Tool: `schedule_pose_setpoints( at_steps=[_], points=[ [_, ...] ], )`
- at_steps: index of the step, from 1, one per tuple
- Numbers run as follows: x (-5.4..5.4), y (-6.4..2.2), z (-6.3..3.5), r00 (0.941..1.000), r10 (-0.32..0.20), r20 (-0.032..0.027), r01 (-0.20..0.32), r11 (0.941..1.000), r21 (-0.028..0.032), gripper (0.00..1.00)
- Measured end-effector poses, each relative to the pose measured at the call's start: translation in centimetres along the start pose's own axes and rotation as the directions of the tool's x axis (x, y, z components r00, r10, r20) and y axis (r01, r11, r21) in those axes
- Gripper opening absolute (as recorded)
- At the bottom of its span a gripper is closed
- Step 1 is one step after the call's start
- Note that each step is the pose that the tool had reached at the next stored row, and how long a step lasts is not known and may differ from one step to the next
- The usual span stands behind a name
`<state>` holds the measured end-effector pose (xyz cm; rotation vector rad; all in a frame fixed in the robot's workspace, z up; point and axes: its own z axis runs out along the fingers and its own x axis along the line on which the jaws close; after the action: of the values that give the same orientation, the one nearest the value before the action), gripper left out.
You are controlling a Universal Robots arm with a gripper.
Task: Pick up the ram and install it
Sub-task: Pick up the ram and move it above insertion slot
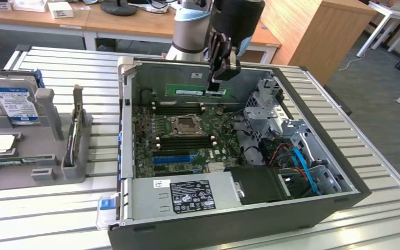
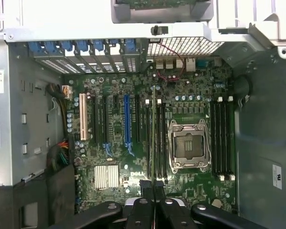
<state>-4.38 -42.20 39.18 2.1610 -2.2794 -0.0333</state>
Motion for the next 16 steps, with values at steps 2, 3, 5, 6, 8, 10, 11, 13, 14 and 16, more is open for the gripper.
schedule_pose_setpoints(
  at_steps=[2, 3, 5, 6, 8, 10, 11, 13, 14, 16],
  points=[
    [0.0, -0.01, 0.37, 1.0, 0.0, -0.0001, 0.0, 1.0, -0.0001, 0.12],
    [0.0, -0.01, 0.55, 1.0, 0.0, -0.0001, 0.0, 1.0, 0.0, 0.12],
    [0.0, -0.02, 0.91, 1.0, 0.0, -0.0001, 0.0, 1.0, 0.0, 0.12],
    [0.0, -0.02, 1.1, 1.0, 0.0, 0.0, 0.0, 1.0, 0.0, 0.12],
    [0.0, -0.03, 1.45, 1.0, 0.0, -0.0001, 0.0, 1.0, 0.0, 0.12],
    [0.0, -0.03, 1.82, 1.0, 0.0, -0.0001, 0.0, 1.0, 0.0, 0.12],
    [0.0, -0.03, 2.01, 1.0, 0.0, -0.0001, 0.0, 1.0, 0.0, 0.12],
    [0.0, -0.04, 2.37, 1.0, 0.0, -0.0001, 0.0, 1.0, 0.0, 0.12],
    [0.0, -0.04, 2.55, 1.0, 0.0, 0.0001, 0.0, 1.0, 0.0, 0.12],
    [0.0, -0.05, 2.91, 1.0, 0.0, -0.0001, 0.0, 1.0, 0.0, 0.12]
  ],
)
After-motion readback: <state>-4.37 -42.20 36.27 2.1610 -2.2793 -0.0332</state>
